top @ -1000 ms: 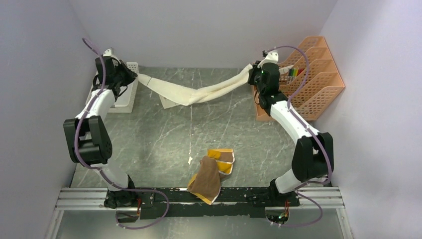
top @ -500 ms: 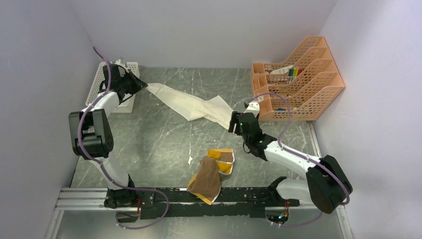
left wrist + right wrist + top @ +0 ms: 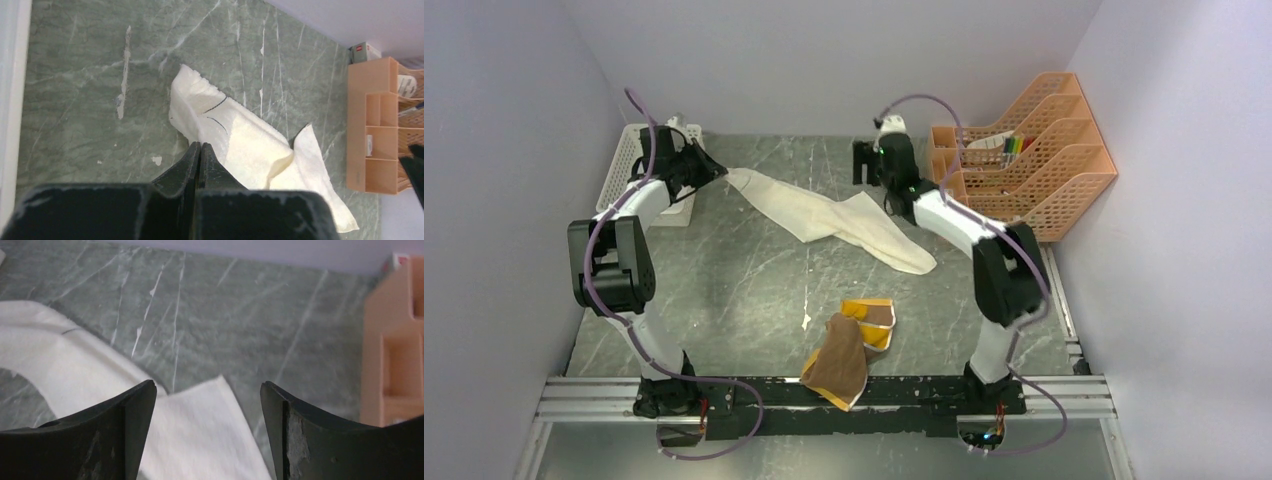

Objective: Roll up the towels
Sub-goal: Flatten out the towel at the center of the board.

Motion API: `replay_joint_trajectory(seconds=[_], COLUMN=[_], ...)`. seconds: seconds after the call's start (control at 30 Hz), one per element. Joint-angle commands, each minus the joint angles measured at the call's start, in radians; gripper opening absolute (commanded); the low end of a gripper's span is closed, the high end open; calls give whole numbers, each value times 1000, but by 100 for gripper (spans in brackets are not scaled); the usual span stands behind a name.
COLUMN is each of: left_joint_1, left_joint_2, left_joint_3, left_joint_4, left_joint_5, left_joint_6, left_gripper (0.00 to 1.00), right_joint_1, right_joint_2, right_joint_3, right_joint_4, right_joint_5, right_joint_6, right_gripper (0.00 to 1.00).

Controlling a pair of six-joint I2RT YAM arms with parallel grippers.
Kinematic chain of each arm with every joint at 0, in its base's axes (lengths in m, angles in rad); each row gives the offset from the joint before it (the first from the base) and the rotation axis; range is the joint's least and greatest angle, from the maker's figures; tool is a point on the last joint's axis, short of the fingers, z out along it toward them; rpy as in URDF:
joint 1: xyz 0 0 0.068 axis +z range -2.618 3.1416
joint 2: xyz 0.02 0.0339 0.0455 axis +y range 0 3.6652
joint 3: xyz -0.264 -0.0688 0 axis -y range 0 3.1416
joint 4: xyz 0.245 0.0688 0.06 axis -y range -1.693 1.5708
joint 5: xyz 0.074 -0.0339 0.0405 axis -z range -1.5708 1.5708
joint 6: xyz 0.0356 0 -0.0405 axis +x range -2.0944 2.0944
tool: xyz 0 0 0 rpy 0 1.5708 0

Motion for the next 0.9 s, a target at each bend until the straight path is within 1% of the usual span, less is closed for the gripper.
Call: replay_joint_trajectory(seconds=[0.0, 0.03, 0.1, 0.2, 0.63, 0.87], left_joint_1=[-24, -26, -29, -31, -33, -33], left_joint_2=[-16, -14, -12, -14, -8, -2], left_joint_3=[44, 49, 56, 57, 58, 59], left_joint_4=[-50, -56, -66, -76, -87, -91], left_joint_5=[-36, -39, -44, -64, -76, -83], left_joint_6=[55, 59, 69, 84, 104, 108], left_gripper=[7, 7, 7, 7, 7, 7], right_joint_1=[-31, -35, -45, -60, -70, -66], right_joint_2=[242, 312, 399, 466, 545, 571], right_joint_3=[311, 383, 473, 519, 543, 526], right_joint_4=[-284, -335, -396, -413, -452, -457], right_joint_5=[-240, -255, -271, -276, -216, -160], right_joint_6=[-111, -126, -140, -143, -172, -204], right_gripper=[76, 74, 67, 60, 52, 50])
